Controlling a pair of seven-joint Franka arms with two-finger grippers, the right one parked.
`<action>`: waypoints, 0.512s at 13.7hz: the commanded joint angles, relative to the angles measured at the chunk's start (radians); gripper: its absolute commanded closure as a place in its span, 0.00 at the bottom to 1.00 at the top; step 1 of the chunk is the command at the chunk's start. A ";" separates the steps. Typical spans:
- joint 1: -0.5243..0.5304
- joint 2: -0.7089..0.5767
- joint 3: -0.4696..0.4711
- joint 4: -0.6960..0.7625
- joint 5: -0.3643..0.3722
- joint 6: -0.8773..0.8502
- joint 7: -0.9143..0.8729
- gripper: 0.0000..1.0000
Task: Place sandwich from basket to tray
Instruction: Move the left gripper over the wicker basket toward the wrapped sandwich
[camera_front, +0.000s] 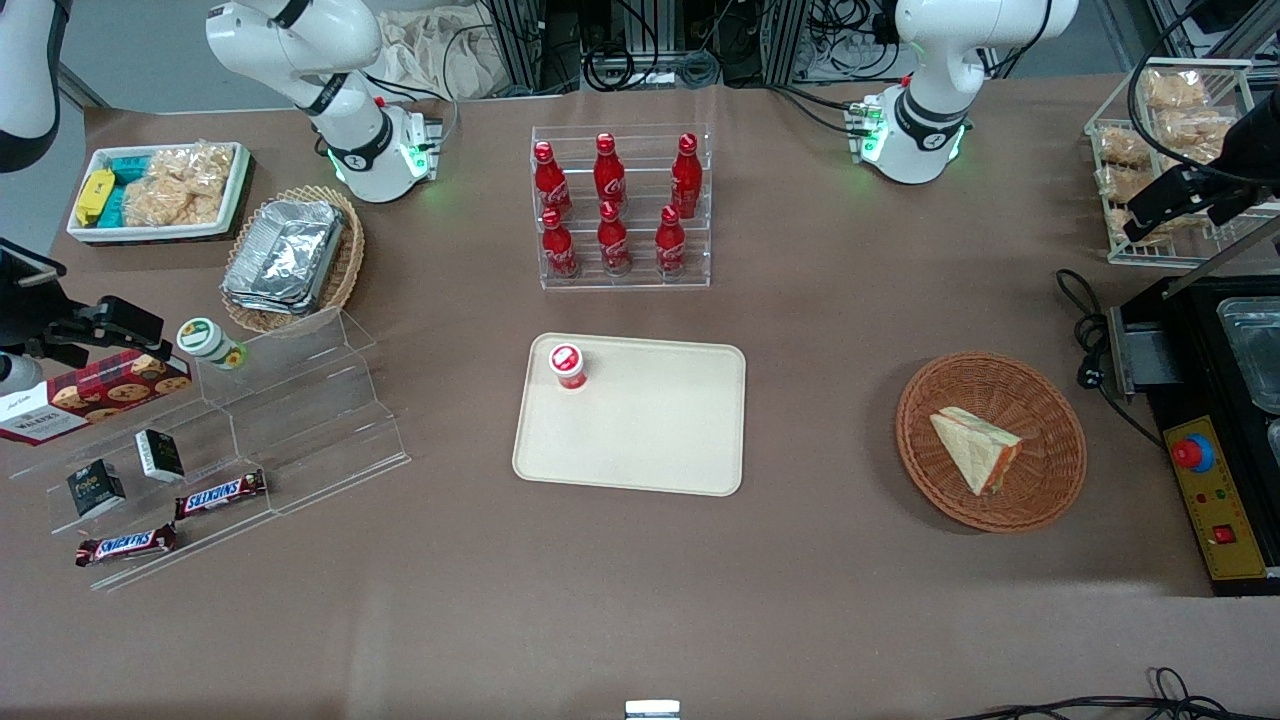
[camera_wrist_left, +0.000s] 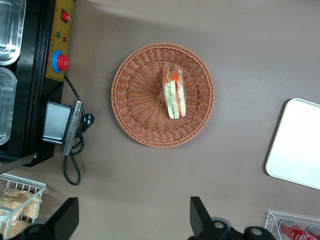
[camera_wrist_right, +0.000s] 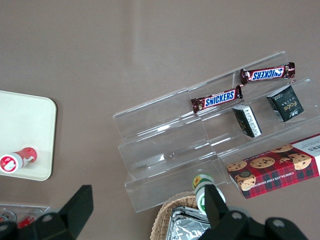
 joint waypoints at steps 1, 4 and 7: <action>-0.009 0.013 0.002 0.027 0.022 -0.032 -0.003 0.00; -0.003 0.027 0.005 0.035 0.019 -0.027 -0.003 0.00; -0.002 0.068 0.005 0.038 0.002 0.003 -0.012 0.00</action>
